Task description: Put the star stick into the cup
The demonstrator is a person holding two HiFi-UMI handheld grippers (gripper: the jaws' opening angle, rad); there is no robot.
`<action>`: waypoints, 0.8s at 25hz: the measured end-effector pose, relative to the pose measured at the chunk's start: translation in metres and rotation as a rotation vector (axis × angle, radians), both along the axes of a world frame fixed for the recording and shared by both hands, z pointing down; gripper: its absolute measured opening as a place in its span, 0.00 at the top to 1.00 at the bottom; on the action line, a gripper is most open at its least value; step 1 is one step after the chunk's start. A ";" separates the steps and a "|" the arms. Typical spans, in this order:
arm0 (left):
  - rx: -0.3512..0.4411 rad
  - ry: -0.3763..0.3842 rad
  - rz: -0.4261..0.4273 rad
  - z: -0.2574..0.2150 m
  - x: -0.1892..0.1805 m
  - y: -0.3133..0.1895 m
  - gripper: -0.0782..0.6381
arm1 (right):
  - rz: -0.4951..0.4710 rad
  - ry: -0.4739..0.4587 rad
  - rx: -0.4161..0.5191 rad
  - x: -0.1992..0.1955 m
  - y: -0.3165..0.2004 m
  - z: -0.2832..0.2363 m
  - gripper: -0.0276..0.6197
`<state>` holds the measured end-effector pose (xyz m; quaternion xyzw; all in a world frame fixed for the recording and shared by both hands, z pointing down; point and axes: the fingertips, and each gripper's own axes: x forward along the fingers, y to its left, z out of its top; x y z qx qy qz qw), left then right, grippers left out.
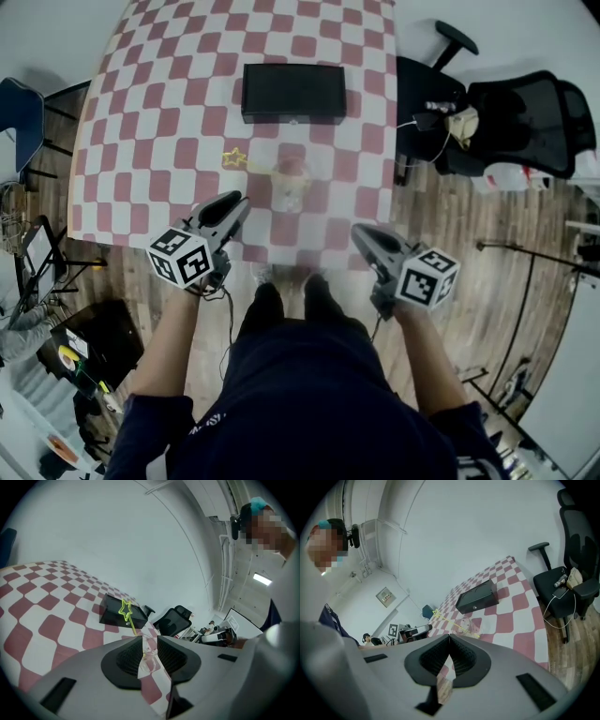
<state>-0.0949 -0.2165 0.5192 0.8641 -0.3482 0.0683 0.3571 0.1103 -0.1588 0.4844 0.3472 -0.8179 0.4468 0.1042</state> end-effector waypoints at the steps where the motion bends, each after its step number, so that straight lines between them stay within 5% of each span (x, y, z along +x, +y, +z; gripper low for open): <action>1: 0.014 -0.004 0.005 -0.006 -0.001 0.003 0.72 | -0.001 -0.003 0.008 -0.003 0.000 -0.003 0.93; 20: 0.242 -0.033 0.106 -0.114 -0.017 0.051 0.80 | -0.068 -0.047 0.200 -0.070 0.021 -0.070 0.93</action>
